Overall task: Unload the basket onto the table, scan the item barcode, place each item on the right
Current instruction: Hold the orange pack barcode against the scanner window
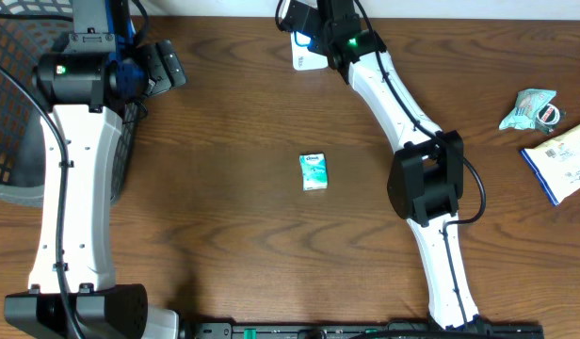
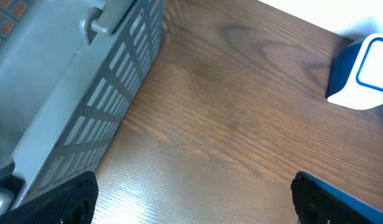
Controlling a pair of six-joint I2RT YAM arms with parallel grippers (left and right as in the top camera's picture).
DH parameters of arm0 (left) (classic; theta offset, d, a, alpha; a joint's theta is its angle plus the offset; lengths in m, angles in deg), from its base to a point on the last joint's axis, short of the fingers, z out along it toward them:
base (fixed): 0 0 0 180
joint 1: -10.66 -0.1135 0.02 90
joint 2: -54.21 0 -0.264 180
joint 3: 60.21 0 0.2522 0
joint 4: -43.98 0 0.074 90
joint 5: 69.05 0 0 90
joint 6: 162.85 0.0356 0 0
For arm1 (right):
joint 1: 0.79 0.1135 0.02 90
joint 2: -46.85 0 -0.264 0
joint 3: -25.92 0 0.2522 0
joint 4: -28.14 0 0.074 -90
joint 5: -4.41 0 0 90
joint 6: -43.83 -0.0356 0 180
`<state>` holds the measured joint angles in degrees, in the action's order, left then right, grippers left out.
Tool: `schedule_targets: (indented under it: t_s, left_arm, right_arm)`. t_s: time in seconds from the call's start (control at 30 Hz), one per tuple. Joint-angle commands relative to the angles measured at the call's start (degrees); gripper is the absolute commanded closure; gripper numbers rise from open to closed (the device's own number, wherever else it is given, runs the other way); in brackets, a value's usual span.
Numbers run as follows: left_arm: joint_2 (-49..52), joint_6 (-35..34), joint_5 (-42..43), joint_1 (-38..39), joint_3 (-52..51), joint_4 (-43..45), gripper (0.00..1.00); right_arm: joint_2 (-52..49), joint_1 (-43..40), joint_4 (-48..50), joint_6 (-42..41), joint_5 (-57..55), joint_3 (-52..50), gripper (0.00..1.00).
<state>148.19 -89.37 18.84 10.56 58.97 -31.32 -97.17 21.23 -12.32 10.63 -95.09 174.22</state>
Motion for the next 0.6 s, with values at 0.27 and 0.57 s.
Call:
schedule_targets:
  t_s: [0.27,0.57]
  left_arm:
    - [0.02,-0.09,-0.94,0.07,0.17,-0.13,0.02]
    - [0.02,-0.09,-0.94,0.07,0.17,-0.13,0.02]
  right_arm:
    - [-0.37,0.04,0.39,0.48,3.58,-1.20,0.99]
    - [1.01,-0.55,3.54,-4.13,-0.50,-1.22,0.99]
